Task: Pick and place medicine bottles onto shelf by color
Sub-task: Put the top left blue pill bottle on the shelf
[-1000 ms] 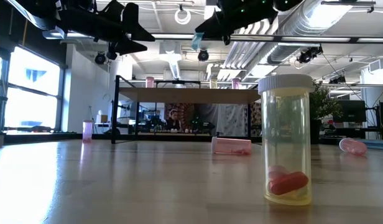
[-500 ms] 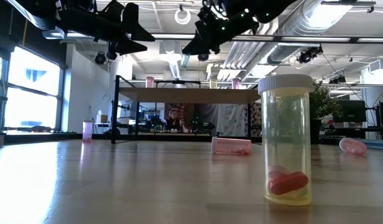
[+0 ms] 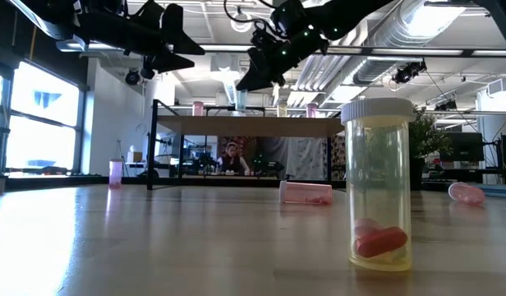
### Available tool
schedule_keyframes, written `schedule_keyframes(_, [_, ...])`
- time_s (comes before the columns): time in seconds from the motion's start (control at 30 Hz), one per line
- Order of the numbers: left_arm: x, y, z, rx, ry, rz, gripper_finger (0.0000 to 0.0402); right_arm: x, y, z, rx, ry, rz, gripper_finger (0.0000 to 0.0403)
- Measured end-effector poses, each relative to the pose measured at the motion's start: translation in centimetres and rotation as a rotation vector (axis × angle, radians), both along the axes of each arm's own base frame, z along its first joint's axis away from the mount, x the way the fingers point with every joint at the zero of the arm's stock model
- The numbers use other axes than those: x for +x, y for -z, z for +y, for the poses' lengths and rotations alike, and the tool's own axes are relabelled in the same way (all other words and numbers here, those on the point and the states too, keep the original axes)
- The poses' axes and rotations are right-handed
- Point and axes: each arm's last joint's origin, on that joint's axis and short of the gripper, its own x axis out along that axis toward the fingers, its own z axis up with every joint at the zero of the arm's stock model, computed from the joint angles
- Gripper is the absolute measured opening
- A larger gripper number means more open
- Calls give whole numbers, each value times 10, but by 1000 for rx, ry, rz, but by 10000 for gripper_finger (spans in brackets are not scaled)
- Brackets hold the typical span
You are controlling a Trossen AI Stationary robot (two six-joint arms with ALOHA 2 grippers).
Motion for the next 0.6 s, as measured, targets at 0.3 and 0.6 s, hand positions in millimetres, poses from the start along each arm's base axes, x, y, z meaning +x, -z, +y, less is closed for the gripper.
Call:
schedule_keyframes(0.3, [0,0,0,5,0,8,243,0,6,-2,-26,-44,42,105])
schedule_keyframes(0.6, [0,0,0,6,1,9,243,1,2,-5,-88,-61,13,105])
